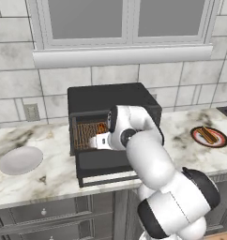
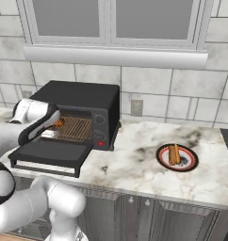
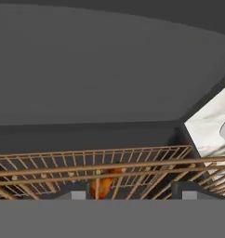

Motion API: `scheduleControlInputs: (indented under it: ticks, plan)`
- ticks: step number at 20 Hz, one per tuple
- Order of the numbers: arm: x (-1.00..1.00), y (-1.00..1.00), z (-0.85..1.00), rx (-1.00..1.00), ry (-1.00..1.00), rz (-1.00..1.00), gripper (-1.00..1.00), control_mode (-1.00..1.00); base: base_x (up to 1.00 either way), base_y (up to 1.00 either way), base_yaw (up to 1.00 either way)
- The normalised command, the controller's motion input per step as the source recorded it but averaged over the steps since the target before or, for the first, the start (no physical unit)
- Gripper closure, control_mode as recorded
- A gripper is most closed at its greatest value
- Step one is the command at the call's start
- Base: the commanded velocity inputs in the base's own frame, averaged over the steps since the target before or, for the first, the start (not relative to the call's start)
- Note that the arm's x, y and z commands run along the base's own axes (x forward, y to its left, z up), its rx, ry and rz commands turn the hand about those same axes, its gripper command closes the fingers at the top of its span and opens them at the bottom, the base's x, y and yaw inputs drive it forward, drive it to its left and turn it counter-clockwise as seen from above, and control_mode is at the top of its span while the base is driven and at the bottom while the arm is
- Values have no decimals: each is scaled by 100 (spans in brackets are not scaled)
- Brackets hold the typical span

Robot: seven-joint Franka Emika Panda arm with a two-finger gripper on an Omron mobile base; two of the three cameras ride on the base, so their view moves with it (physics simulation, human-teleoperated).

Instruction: Open the toaster oven door. Place the hotdog bun on the top rack in the toaster oven and place the chicken drumstick on the bottom rack.

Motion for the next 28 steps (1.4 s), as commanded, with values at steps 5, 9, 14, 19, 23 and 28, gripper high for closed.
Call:
scheduleControlInputs:
  ticks: [5, 9, 14, 19, 23, 28]
  plan:
    - [-44, -15, 73, -1, 15, -9, -100, -100, 0, 0, 0]
    - [-2, -12, 100, -4, -5, -11, -100, -100, 0, 0, 0]
    - [0, -1, 100, -5, -10, -16, -100, -100, 0, 0, 0]
    - [0, -1, 100, 0, 0, -25, -100, -100, 0, 0, 0]
    - [1, -6, 100, 0, 0, -28, -100, -100, 0, 0, 0]
    - [7, -44, 100, 0, 0, -30, -100, -100, 0, 0, 0]
